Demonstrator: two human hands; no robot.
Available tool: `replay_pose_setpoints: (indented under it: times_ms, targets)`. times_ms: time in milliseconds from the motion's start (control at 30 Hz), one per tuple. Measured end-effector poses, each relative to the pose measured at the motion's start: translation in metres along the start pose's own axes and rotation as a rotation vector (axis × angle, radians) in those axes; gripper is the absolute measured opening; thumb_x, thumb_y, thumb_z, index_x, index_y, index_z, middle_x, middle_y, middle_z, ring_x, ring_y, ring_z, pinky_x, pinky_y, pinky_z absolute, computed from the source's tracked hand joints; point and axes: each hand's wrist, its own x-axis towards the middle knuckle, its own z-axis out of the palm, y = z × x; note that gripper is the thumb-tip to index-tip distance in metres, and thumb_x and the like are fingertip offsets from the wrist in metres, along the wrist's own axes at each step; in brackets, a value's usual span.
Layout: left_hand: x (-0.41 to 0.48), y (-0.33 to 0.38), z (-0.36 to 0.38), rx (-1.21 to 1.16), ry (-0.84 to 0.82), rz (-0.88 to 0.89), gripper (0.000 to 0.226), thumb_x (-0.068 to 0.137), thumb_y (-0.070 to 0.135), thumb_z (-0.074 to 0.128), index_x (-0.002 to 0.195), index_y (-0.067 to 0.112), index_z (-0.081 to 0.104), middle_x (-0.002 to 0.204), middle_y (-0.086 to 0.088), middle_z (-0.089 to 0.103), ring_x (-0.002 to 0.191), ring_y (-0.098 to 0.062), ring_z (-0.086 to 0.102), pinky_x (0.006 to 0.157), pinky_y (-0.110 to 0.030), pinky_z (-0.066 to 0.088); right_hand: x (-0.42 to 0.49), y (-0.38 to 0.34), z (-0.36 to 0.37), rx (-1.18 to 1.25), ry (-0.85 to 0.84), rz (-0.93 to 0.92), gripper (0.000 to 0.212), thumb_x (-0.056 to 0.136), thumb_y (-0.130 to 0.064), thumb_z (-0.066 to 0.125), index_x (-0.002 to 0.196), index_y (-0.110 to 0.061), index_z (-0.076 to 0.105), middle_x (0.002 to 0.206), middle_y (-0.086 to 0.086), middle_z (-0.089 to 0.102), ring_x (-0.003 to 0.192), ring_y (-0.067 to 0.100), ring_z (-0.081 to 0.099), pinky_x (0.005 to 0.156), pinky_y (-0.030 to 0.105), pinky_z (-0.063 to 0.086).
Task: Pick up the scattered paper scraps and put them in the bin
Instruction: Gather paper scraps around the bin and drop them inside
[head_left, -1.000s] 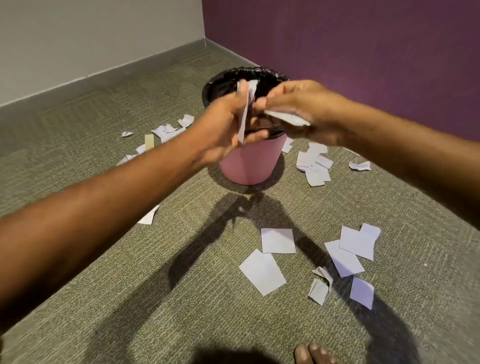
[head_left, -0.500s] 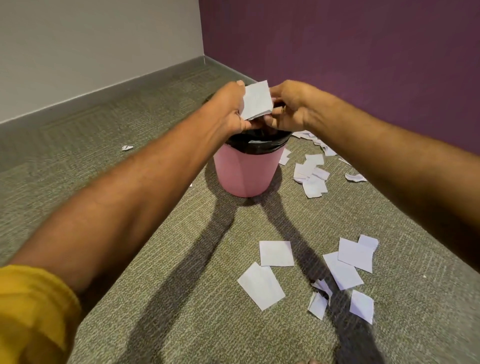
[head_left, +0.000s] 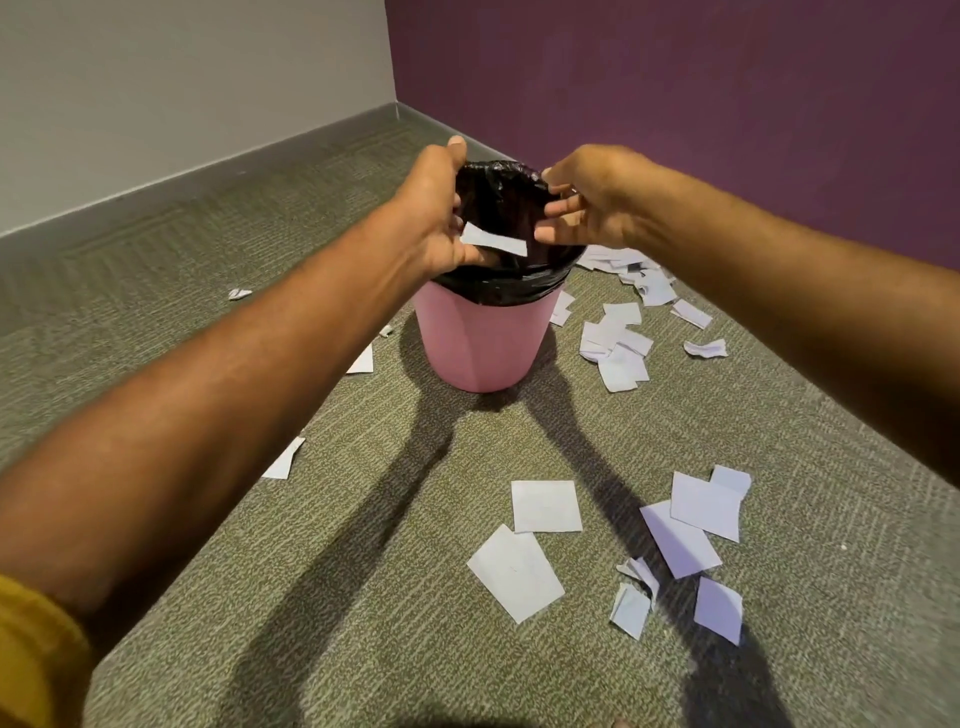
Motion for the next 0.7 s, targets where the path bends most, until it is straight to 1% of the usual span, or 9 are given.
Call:
replay_pose_setpoints:
  times_ms: [67,133,167,233,400,467,533,600,700]
  targets:
    - [0.0,0.0,0.002,0.011,-0.005,0.014,0.046,0.115,0.042,0.042,0.134,0.001,0.05,0.106,-0.014,0.058,0.1,-0.036,0.064,0.053,-0.044,0.062,-0.005,-0.002,-0.008,-0.004,0.009,-0.047,0.028,0.106,-0.012,0.059,0.132,0.0,0.06,0.118,0.018,0.062,0.093,0.026,0.072,0.072,0.034,0.068]
    - [0.004,-0.002,0.002,0.019,-0.021,0.035,0.061,0.114,0.045,0.045,0.156,0.001,0.042,0.146,-0.017,0.057,0.143,-0.041,0.05,0.082,-0.053,0.063,-0.012,-0.001,-0.015,-0.045,0.017,-0.096,0.022,0.104,-0.01,0.06,0.124,-0.001,0.065,0.105,0.017,0.068,0.08,0.023,0.073,0.067,0.03,0.064]
    - [0.007,-0.004,0.001,0.007,-0.036,0.04,0.065,0.113,0.046,0.046,0.16,0.003,0.039,0.162,-0.017,0.046,0.153,-0.039,0.04,0.1,-0.061,0.056,-0.016,0.001,-0.018,-0.076,0.008,-0.115,0.019,0.104,-0.01,0.06,0.12,-0.001,0.067,0.099,0.015,0.069,0.075,0.021,0.072,0.065,0.029,0.062]
    - [0.008,-0.006,-0.001,0.004,-0.05,0.058,0.068,0.111,0.048,0.049,0.161,0.003,0.039,0.17,-0.016,0.037,0.155,-0.038,0.039,0.114,-0.072,0.042,-0.024,0.008,-0.022,-0.13,-0.033,-0.133,0.016,0.106,-0.012,0.059,0.114,-0.003,0.07,0.088,0.009,0.07,0.069,0.017,0.068,0.063,0.026,0.06]
    - [0.017,-0.009,-0.013,0.048,-0.036,0.173,0.06,0.107,0.052,0.055,0.149,0.01,0.055,0.163,-0.014,0.048,0.14,-0.038,0.055,0.102,-0.07,0.054,-0.037,0.028,-0.034,-0.201,-0.279,-0.19,0.017,0.103,-0.031,0.07,0.097,-0.016,0.07,0.076,-0.001,0.065,0.065,0.012,0.06,0.058,0.024,0.051]
    - [0.02,-0.015,-0.015,0.054,0.017,0.273,0.05,0.106,0.049,0.059,0.137,0.011,0.064,0.137,-0.01,0.068,0.122,-0.029,0.068,0.089,-0.049,0.065,-0.043,0.037,-0.041,-0.285,-0.521,-0.152,0.018,0.1,-0.031,0.073,0.095,-0.014,0.068,0.08,0.002,0.065,0.068,0.013,0.064,0.064,0.026,0.055]
    - [0.012,-0.025,-0.012,0.069,0.017,0.381,0.036,0.108,0.041,0.061,0.117,0.007,0.067,0.099,-0.006,0.074,0.087,-0.02,0.073,0.068,-0.031,0.061,-0.045,0.054,-0.043,-0.419,-0.686,-0.08,0.022,0.094,-0.026,0.077,0.104,-0.008,0.068,0.083,0.004,0.069,0.077,0.017,0.07,0.073,0.032,0.058]
    - [0.001,-0.044,-0.01,0.18,-0.05,0.44,0.03,0.11,0.036,0.058,0.108,0.008,0.067,0.076,-0.007,0.068,0.062,-0.019,0.064,0.056,-0.028,0.05,-0.042,0.084,-0.04,-0.58,-0.738,-0.045,0.021,0.094,-0.016,0.079,0.11,-0.005,0.071,0.088,0.005,0.075,0.084,0.02,0.073,0.078,0.035,0.058]
    - [-0.014,-0.087,-0.01,0.395,-0.224,0.418,0.033,0.111,0.032,0.059,0.102,0.003,0.071,0.068,-0.007,0.064,0.052,-0.016,0.056,0.05,-0.024,0.045,-0.035,0.132,-0.031,-0.785,-0.755,-0.005,0.028,0.092,-0.016,0.083,0.118,-0.009,0.073,0.102,0.007,0.078,0.092,0.021,0.074,0.076,0.032,0.059]
